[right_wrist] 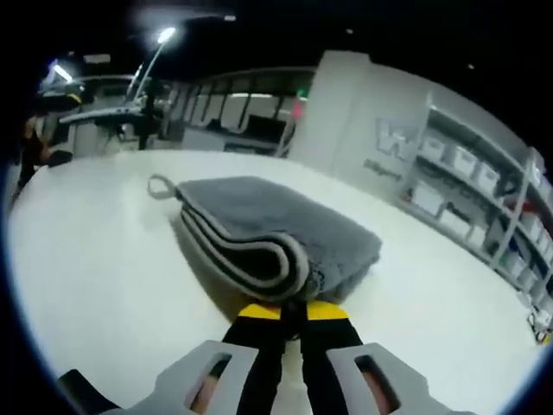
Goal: Open the folded towel by lifting each exposed corner and separating the folded layers until the towel lies flat within the target outline without major curled edges
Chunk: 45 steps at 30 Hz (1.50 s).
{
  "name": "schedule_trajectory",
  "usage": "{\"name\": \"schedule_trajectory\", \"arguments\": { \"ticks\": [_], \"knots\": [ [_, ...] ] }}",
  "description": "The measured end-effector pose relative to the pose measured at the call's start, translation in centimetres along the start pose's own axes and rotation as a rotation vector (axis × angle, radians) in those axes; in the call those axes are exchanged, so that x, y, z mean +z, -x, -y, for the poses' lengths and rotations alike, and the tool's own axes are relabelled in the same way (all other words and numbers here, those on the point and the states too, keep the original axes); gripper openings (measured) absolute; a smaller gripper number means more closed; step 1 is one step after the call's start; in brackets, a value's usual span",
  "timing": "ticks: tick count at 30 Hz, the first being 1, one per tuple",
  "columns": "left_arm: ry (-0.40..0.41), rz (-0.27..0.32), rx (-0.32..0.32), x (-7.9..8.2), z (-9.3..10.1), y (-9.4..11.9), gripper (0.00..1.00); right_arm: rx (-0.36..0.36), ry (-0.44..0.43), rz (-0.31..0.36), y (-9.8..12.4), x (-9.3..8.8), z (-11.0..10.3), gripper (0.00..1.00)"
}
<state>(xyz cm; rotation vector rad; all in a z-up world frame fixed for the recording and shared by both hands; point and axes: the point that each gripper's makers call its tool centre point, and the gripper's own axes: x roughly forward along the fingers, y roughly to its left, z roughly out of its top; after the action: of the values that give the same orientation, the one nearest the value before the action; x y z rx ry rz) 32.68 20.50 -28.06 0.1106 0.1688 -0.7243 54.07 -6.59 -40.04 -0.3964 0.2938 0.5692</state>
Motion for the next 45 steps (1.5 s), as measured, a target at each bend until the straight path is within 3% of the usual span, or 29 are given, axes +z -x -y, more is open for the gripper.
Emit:
{"name": "schedule_trajectory", "arguments": {
  "ticks": [8,12,22,45],
  "knots": [
    [-0.002,-0.001,0.002,0.0,0.4,-0.4,0.97,0.072,-0.051,0.025,0.4,0.0,-0.4,0.00],
    [-0.006,0.000,-0.004,0.1,0.8,-0.7,0.97,0.078,-0.026,0.022,0.5,0.0,-0.5,0.00],
    [-0.006,-0.005,-0.004,0.0,1.3,-1.3,0.97,0.146,-0.108,0.057,0.7,0.1,-0.5,0.00],
    [-0.005,-0.006,0.000,-0.3,0.7,-0.8,0.97,0.201,-0.067,0.069,0.6,1.0,-3.0,0.00]
  ]
}}
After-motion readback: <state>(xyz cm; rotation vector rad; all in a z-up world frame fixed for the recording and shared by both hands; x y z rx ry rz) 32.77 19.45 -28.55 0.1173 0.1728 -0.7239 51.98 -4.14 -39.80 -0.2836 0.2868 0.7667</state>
